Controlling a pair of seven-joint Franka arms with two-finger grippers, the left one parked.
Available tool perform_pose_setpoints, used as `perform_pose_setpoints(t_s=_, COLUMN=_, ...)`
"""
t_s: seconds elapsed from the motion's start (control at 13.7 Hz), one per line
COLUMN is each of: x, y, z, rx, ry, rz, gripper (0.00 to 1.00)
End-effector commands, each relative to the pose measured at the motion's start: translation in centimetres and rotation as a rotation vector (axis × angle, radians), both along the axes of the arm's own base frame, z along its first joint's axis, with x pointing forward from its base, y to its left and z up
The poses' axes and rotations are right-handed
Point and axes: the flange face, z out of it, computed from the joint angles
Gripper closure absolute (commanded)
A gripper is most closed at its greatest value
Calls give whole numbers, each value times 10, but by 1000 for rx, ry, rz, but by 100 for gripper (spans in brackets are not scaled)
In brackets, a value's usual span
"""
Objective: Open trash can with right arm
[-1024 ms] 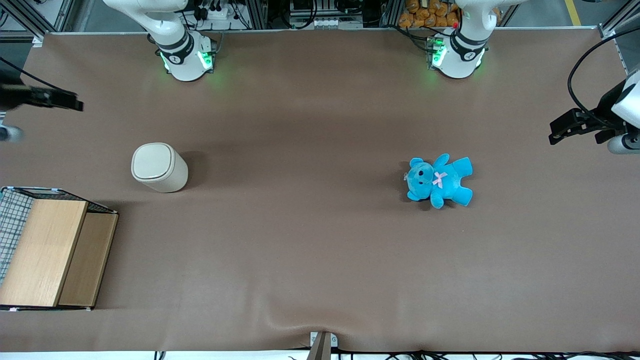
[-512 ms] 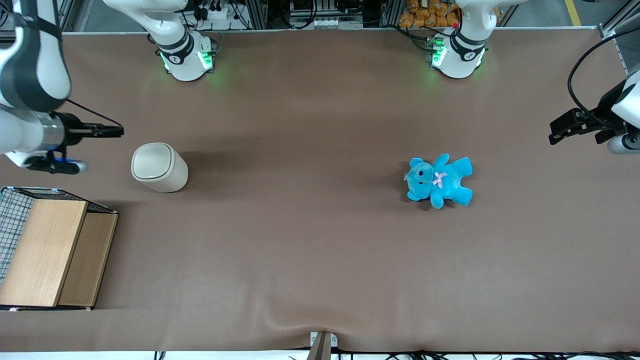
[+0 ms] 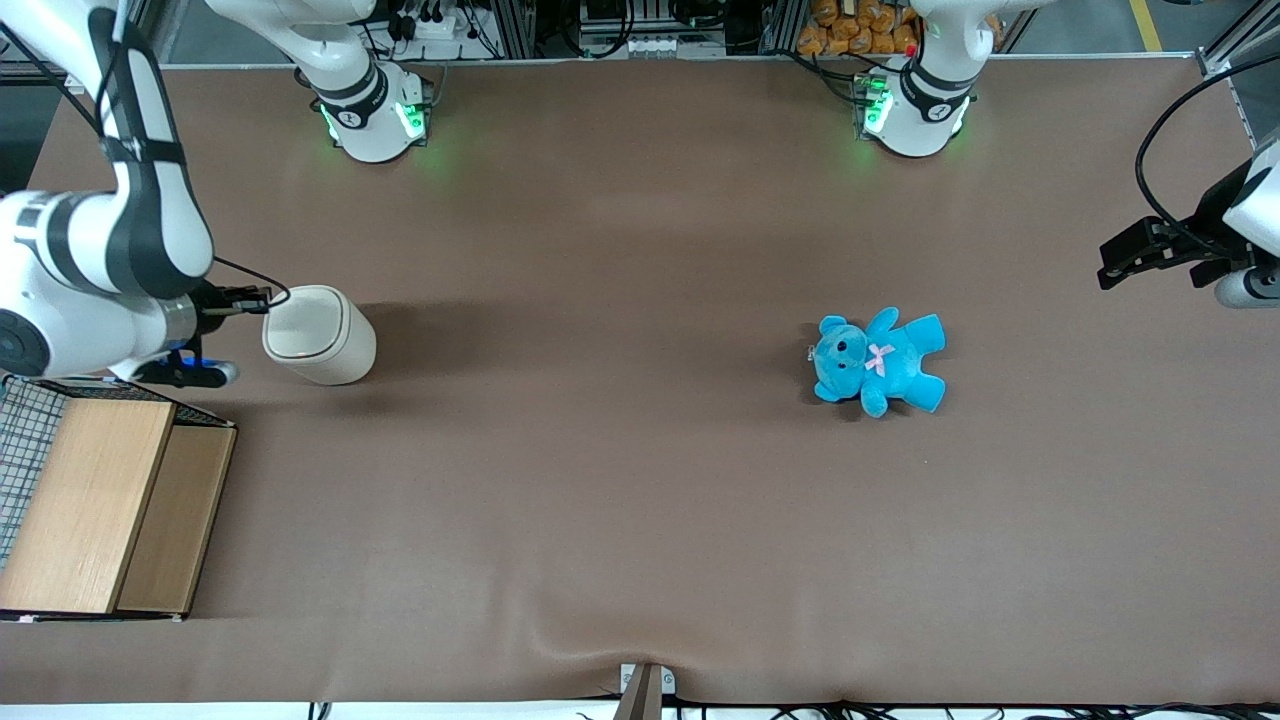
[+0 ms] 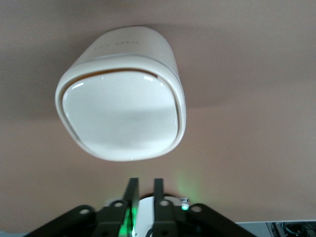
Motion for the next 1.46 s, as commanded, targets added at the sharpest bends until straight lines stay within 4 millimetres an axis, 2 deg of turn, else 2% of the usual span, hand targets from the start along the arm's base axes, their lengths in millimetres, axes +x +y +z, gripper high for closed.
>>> perform_pose_setpoints(t_s=0.0, x=2, y=-2, z=-13, rx=6, ry=10, rz=25, gripper=100)
perform_pose_setpoints(t_s=0.51, x=9, y=-18, z=-48, rx=18, ry=2, rz=45, gripper=100)
perform_pose_setpoints(t_s=0.95, x=9, y=-16, z=-72, rx=21, ry=36, rz=51, gripper=100)
perform_pose_setpoints(t_s=1.17, x=8, y=-16, z=-75, rx=22, ry=42, rz=51, gripper=100)
perform_pose_setpoints(t_s=1.39, x=11, y=-16, z=-57, rx=21, ry=25, rz=50, gripper=100)
